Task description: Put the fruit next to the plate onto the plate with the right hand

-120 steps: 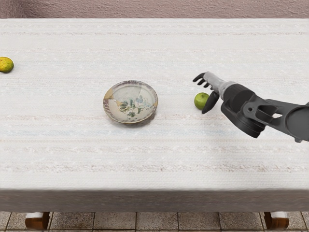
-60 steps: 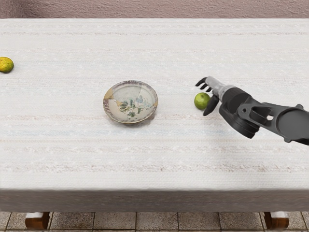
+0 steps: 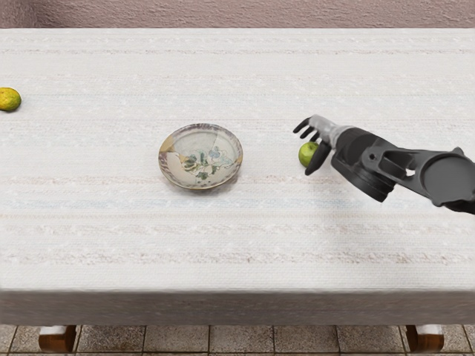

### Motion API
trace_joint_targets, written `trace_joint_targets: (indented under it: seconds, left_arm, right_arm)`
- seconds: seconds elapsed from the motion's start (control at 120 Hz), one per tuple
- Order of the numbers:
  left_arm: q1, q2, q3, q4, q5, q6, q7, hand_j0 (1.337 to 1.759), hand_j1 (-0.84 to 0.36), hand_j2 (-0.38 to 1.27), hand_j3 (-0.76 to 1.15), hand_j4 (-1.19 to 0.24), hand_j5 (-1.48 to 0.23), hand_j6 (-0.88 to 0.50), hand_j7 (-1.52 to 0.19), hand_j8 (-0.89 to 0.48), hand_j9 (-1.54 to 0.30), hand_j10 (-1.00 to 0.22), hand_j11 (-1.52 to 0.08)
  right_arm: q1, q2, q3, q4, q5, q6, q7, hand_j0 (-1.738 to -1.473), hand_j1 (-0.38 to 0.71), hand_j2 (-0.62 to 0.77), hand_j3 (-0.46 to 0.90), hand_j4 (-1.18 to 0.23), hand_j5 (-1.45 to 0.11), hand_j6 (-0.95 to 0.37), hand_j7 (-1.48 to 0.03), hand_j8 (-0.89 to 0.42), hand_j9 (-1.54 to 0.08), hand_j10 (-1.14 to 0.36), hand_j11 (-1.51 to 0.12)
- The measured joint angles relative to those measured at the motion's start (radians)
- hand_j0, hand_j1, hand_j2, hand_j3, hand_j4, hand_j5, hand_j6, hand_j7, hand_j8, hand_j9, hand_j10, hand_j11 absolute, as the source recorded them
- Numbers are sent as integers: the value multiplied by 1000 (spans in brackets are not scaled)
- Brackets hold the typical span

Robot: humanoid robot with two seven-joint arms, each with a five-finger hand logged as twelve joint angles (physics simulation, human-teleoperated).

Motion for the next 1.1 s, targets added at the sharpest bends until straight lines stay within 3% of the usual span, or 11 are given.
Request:
trace_joint_targets:
  seconds: [0.25,0.817,1.1]
  left_arm:
    - [0,0,0,0,0,0,0,1658,55,49,0,-245,-318,-245,-318,-245,-318,-245,-318]
    - [0,0,0,0,0,0,0,1658,55,49,0,-245,-318,-245,-318,-245,-318,-245,-318]
    - [0,0,0,0,0,0,0,1658,55,49,0,-245,-318,-245,-318,-245,-318,-245,-318]
  right_arm:
    - [73,-3,-22,7,25,44,-40,-1658,45,-64,0,-331,-429,-332,-428,-332,-429,-331,-429]
    - [108,2,-84,22,40,76,-44,-1658,72,-68,0,-355,-457,-355,-458,-324,-458,-354,-458]
    - [101,2,-101,10,22,64,-44,-1658,131,-72,0,-430,-507,-418,-527,-428,-529,-417,-529]
